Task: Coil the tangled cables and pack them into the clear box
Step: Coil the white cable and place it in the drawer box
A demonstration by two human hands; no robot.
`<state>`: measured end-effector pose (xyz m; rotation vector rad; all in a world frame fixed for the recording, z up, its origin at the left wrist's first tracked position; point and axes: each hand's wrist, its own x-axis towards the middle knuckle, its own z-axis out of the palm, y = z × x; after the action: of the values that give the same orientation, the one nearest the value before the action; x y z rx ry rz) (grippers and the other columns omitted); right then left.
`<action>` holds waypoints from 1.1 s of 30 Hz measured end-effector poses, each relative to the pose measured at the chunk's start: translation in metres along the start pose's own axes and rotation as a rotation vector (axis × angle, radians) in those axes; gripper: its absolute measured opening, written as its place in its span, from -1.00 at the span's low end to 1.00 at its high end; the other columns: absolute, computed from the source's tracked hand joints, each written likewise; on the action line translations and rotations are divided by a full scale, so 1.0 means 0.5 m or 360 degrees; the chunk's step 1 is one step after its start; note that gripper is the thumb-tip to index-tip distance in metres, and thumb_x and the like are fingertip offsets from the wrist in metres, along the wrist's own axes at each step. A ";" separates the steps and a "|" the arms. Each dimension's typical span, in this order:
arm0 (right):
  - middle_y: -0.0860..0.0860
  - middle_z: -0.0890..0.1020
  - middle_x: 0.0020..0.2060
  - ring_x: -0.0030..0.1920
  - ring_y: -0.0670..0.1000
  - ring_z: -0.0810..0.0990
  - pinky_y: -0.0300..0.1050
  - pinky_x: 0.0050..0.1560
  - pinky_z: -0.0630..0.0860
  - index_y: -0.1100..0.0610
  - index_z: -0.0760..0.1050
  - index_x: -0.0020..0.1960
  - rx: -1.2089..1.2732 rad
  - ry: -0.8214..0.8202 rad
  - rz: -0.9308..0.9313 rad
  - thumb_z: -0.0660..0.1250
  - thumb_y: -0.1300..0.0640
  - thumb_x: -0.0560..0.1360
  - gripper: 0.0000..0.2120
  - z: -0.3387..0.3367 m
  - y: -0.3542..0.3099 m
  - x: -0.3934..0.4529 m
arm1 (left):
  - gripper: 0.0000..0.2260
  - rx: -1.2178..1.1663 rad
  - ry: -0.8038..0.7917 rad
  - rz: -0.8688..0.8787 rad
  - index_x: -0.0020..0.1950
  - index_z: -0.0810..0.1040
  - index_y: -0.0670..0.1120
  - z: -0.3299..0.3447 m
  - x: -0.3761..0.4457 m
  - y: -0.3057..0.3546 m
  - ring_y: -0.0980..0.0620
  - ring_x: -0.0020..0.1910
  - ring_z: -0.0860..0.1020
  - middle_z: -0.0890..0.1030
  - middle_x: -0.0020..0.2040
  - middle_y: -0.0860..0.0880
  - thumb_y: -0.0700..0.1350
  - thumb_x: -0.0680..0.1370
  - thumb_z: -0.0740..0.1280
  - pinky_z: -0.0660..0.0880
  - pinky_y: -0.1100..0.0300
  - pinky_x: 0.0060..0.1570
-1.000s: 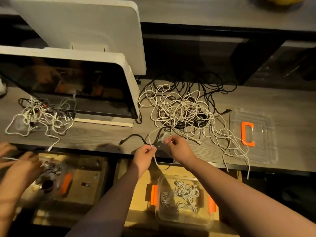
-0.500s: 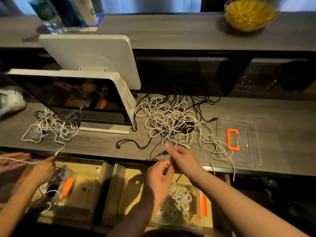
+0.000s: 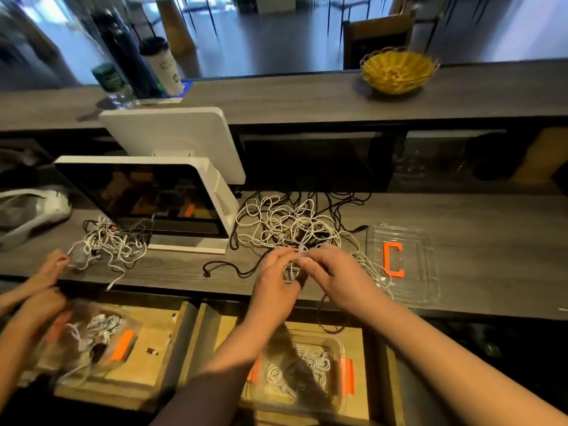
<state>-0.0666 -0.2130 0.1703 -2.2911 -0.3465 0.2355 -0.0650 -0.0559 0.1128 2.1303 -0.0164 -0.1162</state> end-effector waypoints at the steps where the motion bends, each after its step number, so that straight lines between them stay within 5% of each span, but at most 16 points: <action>1: -0.06 0.52 -0.15 -0.11 -0.14 0.47 -0.11 -0.05 0.44 -0.02 0.55 -0.03 0.0032 0.0032 -0.0010 0.18 -0.05 0.64 -0.79 -0.012 -0.002 -0.007 | -0.61 0.0068 -0.0023 -0.0006 0.24 0.57 0.08 0.004 0.014 0.003 0.12 0.29 0.46 0.47 0.27 0.14 -0.31 0.51 0.40 0.46 0.06 0.33; 6: -0.06 0.56 -0.19 -0.11 -0.09 0.52 -0.07 -0.06 0.50 0.03 0.57 -0.09 0.0259 0.0274 -0.0002 0.20 -0.05 0.63 -0.75 -0.051 0.007 -0.045 | -0.86 0.0035 0.0025 -0.0097 0.14 0.58 0.13 0.020 0.031 0.007 0.12 0.02 0.55 0.56 0.05 0.19 -0.05 0.61 0.35 0.49 0.20 -0.04; 9: -0.06 0.56 -0.20 -0.12 -0.09 0.53 -0.08 -0.07 0.49 0.02 0.58 -0.11 0.0306 0.0410 0.0008 0.20 -0.05 0.62 -0.74 -0.065 0.022 -0.062 | -0.87 -0.0115 0.0039 -0.0025 0.04 0.61 0.16 0.029 0.024 0.001 0.13 -0.15 0.55 0.62 0.01 0.18 -0.08 0.57 0.42 0.41 0.38 -0.23; 13: -0.04 0.59 -0.18 -0.08 -0.06 0.55 -0.04 -0.03 0.51 0.02 0.61 -0.09 0.0398 0.0561 0.0018 0.20 -0.06 0.60 -0.74 -0.080 0.038 -0.066 | -0.79 0.0220 -0.0260 0.0070 0.01 0.53 0.19 0.030 0.030 -0.027 0.18 0.22 0.42 0.50 0.17 0.20 0.11 0.44 0.50 0.36 0.24 0.15; 17: -0.03 0.56 -0.20 -0.12 -0.09 0.52 -0.17 -0.07 0.46 -0.01 0.60 -0.11 0.0429 0.0664 0.0038 0.24 0.05 0.62 -0.79 -0.092 0.042 -0.064 | -0.79 0.0460 -0.0390 -0.0055 0.19 0.52 0.09 0.030 0.039 -0.093 0.13 0.32 0.34 0.47 0.23 0.12 0.00 0.57 0.40 0.30 0.19 0.23; 20: -0.02 0.54 -0.24 -0.14 -0.07 0.50 -0.27 -0.14 0.39 0.08 0.59 -0.13 0.0462 0.0789 0.0053 0.23 0.07 0.63 -0.77 -0.103 0.043 -0.057 | -0.88 0.0393 -0.0277 -0.0185 0.16 0.56 0.04 0.018 0.045 -0.140 0.02 0.21 0.51 0.56 0.15 0.06 -0.03 0.63 0.31 0.45 0.14 0.14; 24: 0.00 0.56 -0.24 -0.14 -0.07 0.50 -0.13 -0.09 0.42 0.13 0.61 -0.14 0.0417 0.0786 0.0176 0.23 0.05 0.63 -0.73 -0.102 0.058 -0.038 | -0.80 -0.0118 0.0112 -0.0457 0.16 0.60 -0.05 -0.008 0.063 -0.136 -0.18 0.04 0.60 0.65 -0.05 -0.10 0.00 0.66 0.25 0.54 -0.05 -0.01; 29: -0.08 0.61 -0.25 -0.16 -0.13 0.55 -0.10 -0.16 0.43 0.04 0.63 -0.14 0.0449 0.0766 0.0432 0.23 0.01 0.63 -0.73 -0.063 0.096 -0.007 | -0.73 -0.0427 0.0359 -0.0369 -0.02 0.61 -0.10 -0.060 0.100 -0.079 0.17 -0.06 0.52 0.62 -0.07 0.08 -0.04 0.70 0.17 0.39 0.28 -0.11; 33: 0.09 0.64 -0.28 -0.20 0.05 0.58 -0.05 -0.17 0.45 0.13 0.62 -0.14 0.0434 0.0661 0.0614 0.21 0.03 0.65 -0.69 -0.026 0.119 0.022 | -0.72 -0.0563 0.0453 -0.0240 -0.08 0.56 -0.09 -0.102 0.114 -0.031 0.13 -0.12 0.56 0.67 -0.10 -0.01 -0.05 0.71 0.15 0.43 0.41 -0.11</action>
<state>-0.0420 -0.2571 0.1346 -2.0518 0.3243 -0.0070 -0.0041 -0.0082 0.1223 1.7755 0.3107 0.0911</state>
